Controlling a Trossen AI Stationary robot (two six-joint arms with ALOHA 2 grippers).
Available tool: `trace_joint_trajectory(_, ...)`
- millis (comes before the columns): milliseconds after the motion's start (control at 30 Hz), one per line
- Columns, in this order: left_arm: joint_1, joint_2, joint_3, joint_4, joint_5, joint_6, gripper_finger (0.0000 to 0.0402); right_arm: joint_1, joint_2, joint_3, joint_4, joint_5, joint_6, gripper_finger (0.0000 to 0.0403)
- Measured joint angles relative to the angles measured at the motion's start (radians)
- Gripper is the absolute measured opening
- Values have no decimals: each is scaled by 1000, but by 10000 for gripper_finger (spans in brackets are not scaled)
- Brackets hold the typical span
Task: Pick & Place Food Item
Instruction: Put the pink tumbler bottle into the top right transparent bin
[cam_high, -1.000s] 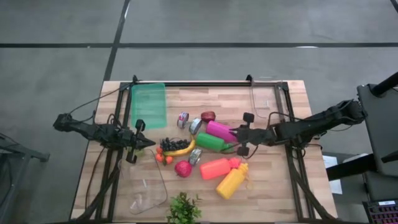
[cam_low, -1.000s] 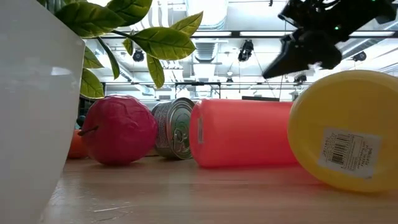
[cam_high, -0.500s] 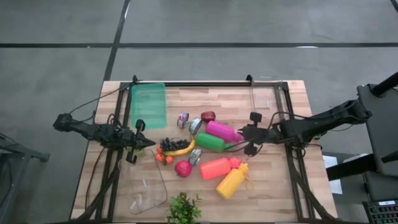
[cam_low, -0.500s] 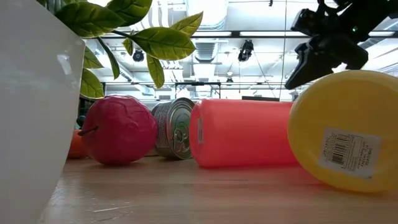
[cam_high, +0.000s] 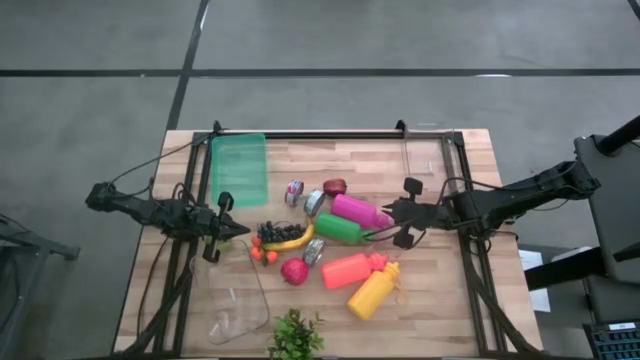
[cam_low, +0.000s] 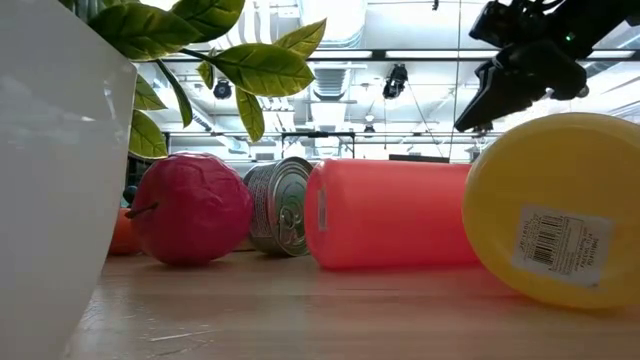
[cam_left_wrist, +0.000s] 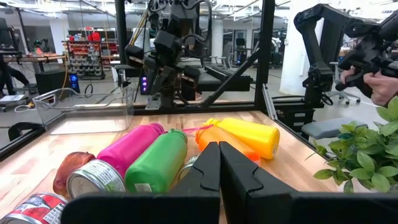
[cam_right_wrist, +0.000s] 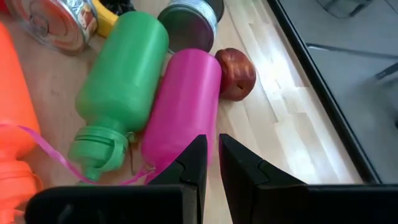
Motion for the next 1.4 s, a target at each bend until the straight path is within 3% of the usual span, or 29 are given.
trace_joint_trajectory(233, 0, 0, 0, 0, 0, 0, 0, 1, 0, -1, -8, -1, 69, 61)
trace_joint_trajectory(533, 0, 0, 0, 0, 0, 0, 0, 3, 15, -4, -14, -35, 212, 207)
trace_joint_trajectory(733, 0, 0, 0, 0, 0, 0, 0, 9, 13, -15, 1, 0, 288, 269)
trace_joint_trajectory(833, 0, 0, 0, 0, 0, 0, 0, 35, 13, -41, 9, 51, 290, 277)
trace_joint_trajectory(1033, 0, 0, 0, 0, 0, 0, 0, 142, -2, -138, 185, 265, 286, 279)
trace_joint_trajectory(1400, 0, 0, 0, 1, 0, 0, 0, 160, -153, -297, 278, 228, 293, 279)
